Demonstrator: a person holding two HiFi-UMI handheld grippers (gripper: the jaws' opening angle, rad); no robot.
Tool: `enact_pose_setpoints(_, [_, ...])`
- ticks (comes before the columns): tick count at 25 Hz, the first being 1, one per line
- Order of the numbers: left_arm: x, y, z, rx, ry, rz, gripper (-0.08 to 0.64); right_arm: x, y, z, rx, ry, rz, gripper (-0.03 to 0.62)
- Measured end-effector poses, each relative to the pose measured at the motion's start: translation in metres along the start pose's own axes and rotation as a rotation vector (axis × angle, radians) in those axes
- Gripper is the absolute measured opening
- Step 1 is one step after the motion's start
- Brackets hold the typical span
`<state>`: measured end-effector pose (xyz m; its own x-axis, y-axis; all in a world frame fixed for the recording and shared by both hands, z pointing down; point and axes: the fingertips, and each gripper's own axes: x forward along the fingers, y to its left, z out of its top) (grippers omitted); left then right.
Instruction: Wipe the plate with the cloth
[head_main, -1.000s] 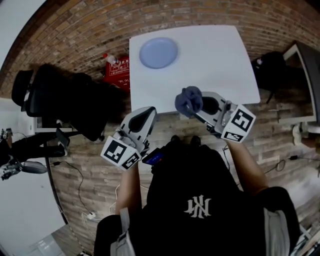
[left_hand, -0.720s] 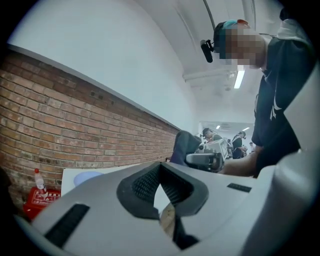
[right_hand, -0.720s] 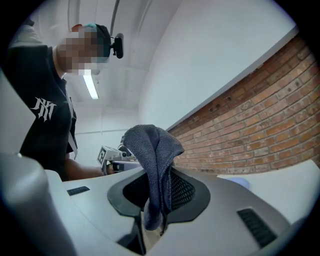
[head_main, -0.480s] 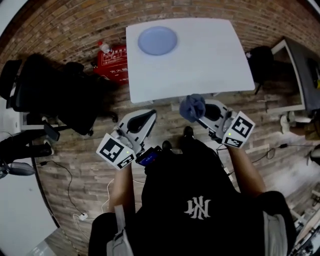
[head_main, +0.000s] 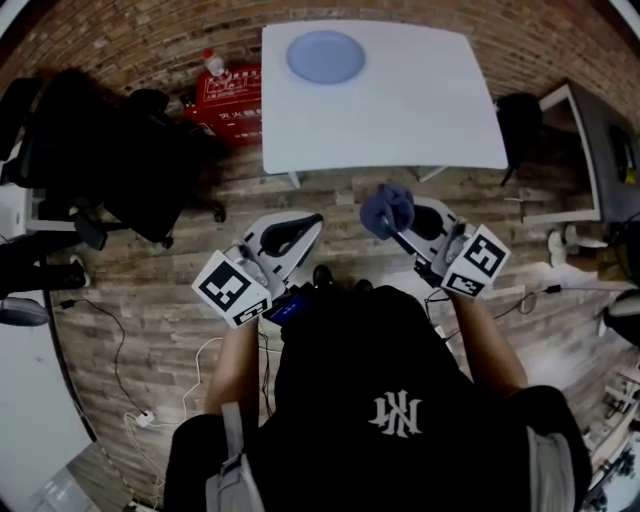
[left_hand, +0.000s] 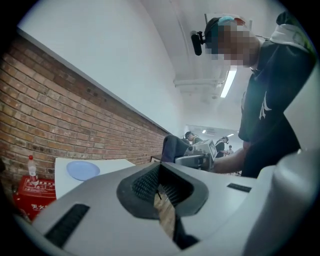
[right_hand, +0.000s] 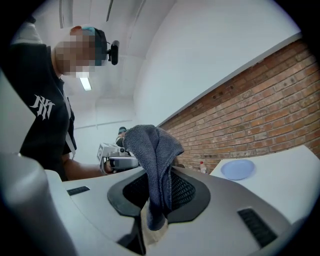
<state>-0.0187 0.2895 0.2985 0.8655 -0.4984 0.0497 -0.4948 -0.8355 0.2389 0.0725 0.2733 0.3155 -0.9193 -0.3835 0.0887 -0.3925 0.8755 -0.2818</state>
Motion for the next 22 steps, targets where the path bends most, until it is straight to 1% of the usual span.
enact_pose_setpoints(2, [-0.003, -0.015, 0.000, 0.014, -0.005, 0.008, 0.002, -0.010, 0.013, 0.003, -0.007, -0.020, 0.026, 0.086])
enact_pose_setpoints(5, [-0.004, -0.033, 0.000, 0.001, -0.024, 0.026, 0.002, -0.023, 0.034, 0.004, -0.046, -0.020, 0.067, 0.086])
enact_pose_setpoints(8, [0.010, -0.058, 0.000, -0.003, -0.025, 0.024, 0.002, -0.045, 0.044, -0.001, -0.025, -0.025, 0.100, 0.086])
enact_pose_setpoints(10, [0.021, -0.078, -0.001, 0.004, -0.015, 0.017, 0.002, -0.061, 0.046, -0.011, 0.000, -0.002, 0.087, 0.086])
enact_pose_setpoints(12, [0.025, -0.094, -0.005, 0.005, -0.007, 0.013, 0.002, -0.072, 0.051, -0.020, -0.008, 0.022, 0.071, 0.086])
enact_pose_setpoints(17, [0.034, -0.125, -0.026, -0.011, 0.024, 0.006, 0.002, -0.097, 0.073, -0.030, -0.021, 0.000, 0.102, 0.086])
enact_pose_setpoints(22, [0.044, -0.142, -0.038, -0.025, 0.043, 0.006, 0.002, -0.113, 0.069, -0.053, 0.021, 0.032, 0.107, 0.086])
